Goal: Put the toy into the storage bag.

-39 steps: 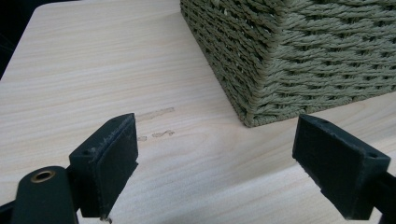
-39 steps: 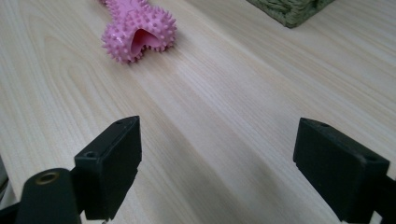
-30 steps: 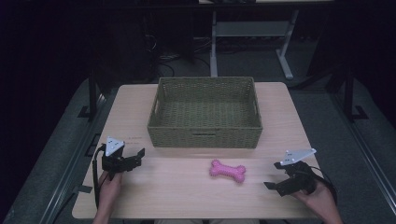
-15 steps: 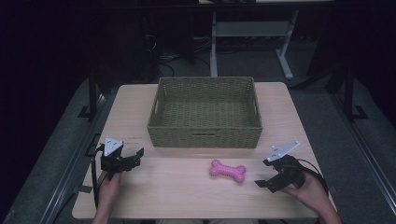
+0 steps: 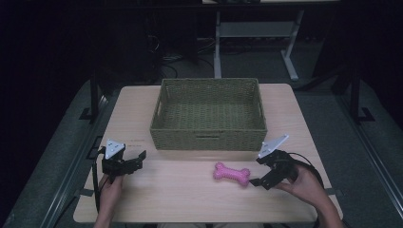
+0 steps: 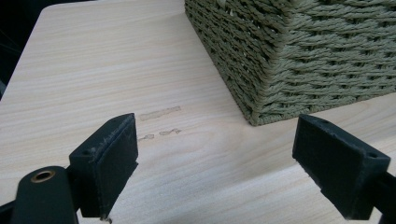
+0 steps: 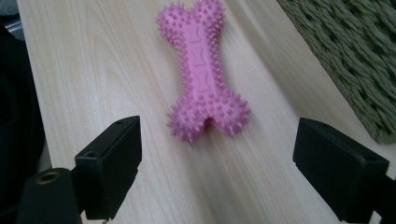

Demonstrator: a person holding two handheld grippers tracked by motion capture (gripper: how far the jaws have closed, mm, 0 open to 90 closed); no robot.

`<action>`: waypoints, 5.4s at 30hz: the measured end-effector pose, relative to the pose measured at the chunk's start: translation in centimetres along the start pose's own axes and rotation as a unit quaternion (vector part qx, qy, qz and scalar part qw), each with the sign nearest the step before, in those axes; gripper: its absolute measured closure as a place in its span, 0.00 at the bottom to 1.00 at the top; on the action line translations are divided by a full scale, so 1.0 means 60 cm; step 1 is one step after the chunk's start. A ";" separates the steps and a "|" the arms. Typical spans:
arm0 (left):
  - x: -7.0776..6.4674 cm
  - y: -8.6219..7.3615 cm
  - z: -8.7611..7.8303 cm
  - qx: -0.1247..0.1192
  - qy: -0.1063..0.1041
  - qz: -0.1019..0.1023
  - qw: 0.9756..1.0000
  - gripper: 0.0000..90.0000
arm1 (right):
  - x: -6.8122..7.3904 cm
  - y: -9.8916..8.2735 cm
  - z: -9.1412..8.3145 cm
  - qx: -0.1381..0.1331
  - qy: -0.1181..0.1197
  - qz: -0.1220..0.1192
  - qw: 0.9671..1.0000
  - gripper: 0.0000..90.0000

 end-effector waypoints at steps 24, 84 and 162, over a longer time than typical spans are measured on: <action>0.005 0.001 -0.001 -0.001 0.003 -0.003 1.000 0.15 | 0.001 0.063 0.069 0.041 0.035 -0.050 0.997 0.21; 0.006 0.003 -0.005 -0.010 -0.001 -0.012 1.000 0.15 | -0.001 0.088 0.101 0.099 0.051 -0.129 0.985 0.65; 0.006 0.002 -0.002 -0.008 -0.002 -0.012 1.000 0.15 | -0.190 0.265 -0.030 0.012 0.063 -0.117 0.991 0.65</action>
Point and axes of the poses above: each handheld gripper's, and its own axes: z roughly forward along the jaws, y roughly out of its top, x roughly to its left, the point moved 8 cm from there along z, roughly forward along the jaws, and after that the axes turned 11 degrees about -z, right-handed, at the moved point
